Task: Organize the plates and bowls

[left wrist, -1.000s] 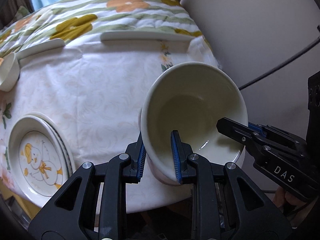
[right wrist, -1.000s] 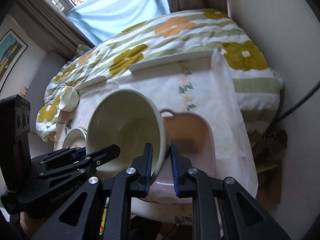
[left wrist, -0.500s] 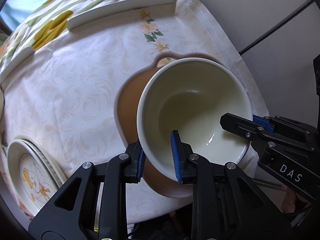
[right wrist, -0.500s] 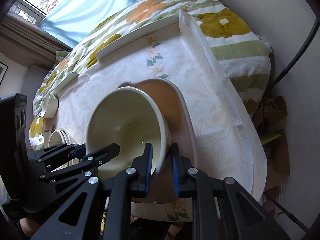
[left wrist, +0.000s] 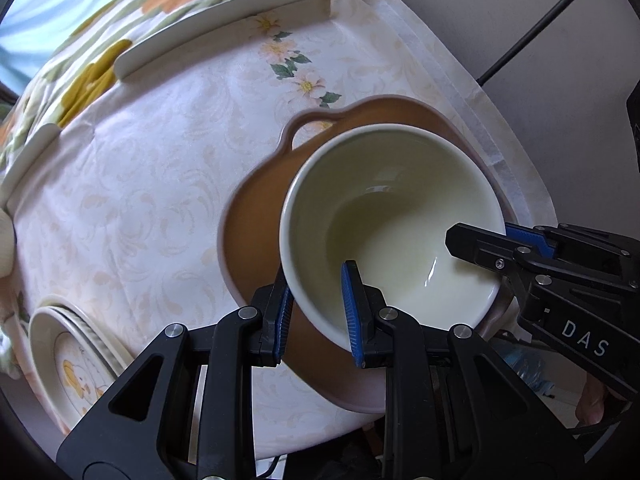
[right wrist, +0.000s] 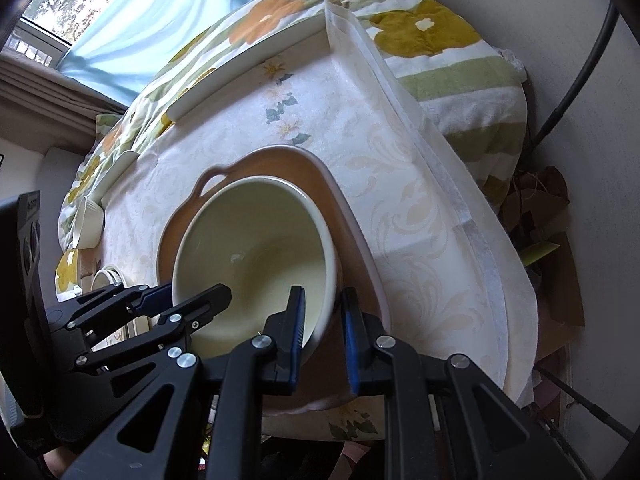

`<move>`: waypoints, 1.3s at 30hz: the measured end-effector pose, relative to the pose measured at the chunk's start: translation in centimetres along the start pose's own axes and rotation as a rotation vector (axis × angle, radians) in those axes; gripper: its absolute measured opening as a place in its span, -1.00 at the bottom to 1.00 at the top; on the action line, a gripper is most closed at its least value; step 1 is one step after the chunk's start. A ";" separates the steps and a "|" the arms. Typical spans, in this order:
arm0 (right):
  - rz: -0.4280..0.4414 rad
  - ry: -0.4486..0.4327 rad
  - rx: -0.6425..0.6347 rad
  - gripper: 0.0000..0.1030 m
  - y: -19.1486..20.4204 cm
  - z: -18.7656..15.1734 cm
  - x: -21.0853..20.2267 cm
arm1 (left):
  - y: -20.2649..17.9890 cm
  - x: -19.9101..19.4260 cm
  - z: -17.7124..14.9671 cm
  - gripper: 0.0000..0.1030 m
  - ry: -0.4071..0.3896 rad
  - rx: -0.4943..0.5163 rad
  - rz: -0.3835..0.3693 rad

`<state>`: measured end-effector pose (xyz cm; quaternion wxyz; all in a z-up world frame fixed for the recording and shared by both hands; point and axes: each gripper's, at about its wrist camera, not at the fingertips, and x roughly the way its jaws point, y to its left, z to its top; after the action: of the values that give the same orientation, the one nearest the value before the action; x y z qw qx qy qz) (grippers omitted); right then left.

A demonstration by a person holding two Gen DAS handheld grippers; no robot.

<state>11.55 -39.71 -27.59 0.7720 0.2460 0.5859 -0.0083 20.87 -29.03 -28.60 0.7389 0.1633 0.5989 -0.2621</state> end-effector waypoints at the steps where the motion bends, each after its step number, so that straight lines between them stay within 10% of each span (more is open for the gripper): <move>1: 0.004 0.001 0.003 -0.68 0.0 0.0 0.0 | -0.1 0.0 0.0 -0.61 0.000 0.008 0.011; 21: -0.033 -0.006 -0.018 -0.68 0.7 0.1 -3.5 | -0.1 -4.0 -1.0 -0.61 -0.074 -0.011 0.057; 35: 0.119 -0.152 -0.420 -0.67 9.8 0.6 -7.1 | 9.3 -16.3 -8.5 -0.60 -0.480 -0.442 0.123; 37: 0.172 -0.152 -0.470 -0.56 12.0 0.7 -6.6 | 11.3 -17.4 -10.1 -0.55 -0.496 -0.512 0.172; 39: 0.220 -0.155 -0.518 0.19 14.3 0.9 -6.0 | 13.4 -18.0 -11.6 -0.47 -0.492 -0.585 0.202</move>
<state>14.76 -29.15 -16.69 0.8480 0.1014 0.4775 0.2067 16.80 -8.27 -14.71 0.8977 -0.0639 0.4342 -0.0377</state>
